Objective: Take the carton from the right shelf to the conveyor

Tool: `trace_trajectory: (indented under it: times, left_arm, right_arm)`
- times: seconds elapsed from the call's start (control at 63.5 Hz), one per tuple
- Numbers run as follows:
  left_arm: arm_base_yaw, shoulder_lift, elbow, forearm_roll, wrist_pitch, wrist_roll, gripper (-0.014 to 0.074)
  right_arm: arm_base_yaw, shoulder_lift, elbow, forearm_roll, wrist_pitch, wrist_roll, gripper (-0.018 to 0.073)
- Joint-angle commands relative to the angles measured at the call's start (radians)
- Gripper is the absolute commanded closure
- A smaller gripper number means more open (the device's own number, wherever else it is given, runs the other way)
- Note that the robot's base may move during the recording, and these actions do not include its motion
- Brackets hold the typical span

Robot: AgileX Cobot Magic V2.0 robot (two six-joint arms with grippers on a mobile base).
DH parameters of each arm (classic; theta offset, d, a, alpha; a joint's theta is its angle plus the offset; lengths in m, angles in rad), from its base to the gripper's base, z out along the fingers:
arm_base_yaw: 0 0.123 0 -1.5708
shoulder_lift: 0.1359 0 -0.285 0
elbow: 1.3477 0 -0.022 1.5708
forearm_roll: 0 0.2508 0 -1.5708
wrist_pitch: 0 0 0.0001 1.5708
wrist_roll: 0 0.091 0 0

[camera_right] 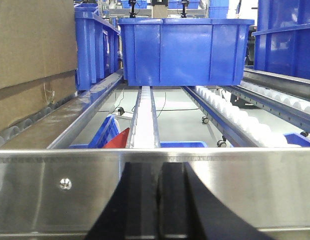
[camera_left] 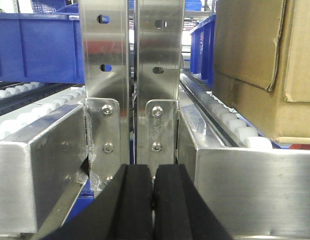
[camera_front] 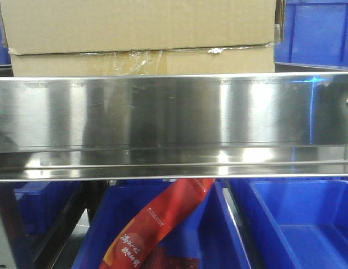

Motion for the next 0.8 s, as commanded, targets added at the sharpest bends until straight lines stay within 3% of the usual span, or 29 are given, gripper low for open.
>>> trace_trajectory:
  times: [0.0, 0.535, 0.787]
  left_arm:
    - [0.005, -0.004, -0.003, 0.000, -0.014, 0.000, 0.0582]
    - [0.005, -0.004, -0.003, -0.001, -0.018, 0.000, 0.0582]
    - [0.005, -0.004, -0.003, -0.001, -0.086, 0.000, 0.0582]
  right_arm:
    - [-0.003, -0.004, 0.000, 0.001, -0.023, -0.007, 0.0627]
    - [-0.003, -0.004, 0.000, 0.001, -0.023, -0.007, 0.0627]
    - [-0.003, -0.004, 0.000, 0.001, -0.057, -0.007, 0.0627]
